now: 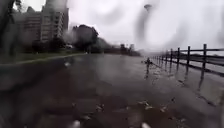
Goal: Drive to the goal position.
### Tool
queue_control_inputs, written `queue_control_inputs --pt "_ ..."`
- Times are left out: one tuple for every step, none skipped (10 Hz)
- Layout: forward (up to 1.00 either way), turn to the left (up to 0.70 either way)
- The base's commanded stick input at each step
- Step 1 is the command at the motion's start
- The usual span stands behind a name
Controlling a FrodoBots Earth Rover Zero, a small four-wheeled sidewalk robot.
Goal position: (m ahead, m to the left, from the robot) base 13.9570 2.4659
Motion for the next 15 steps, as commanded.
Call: queue_control_inputs --pt "0.70 0.00" --pt "0.70 0.00" --pt "0.70 0.00" --pt "0.70 0.00" --pt "0.70 0.00" --pt "0.70 0.00" --pt "0.70 0.00" --pt "0.70 0.00" --pt "0.70 0.00" --pt "0.70 0.00" --pt "0.70 0.00" --pt "0.70 0.00" --pt "0.70 0.00" --pt "0.70 0.00" --pt "0.70 0.00"
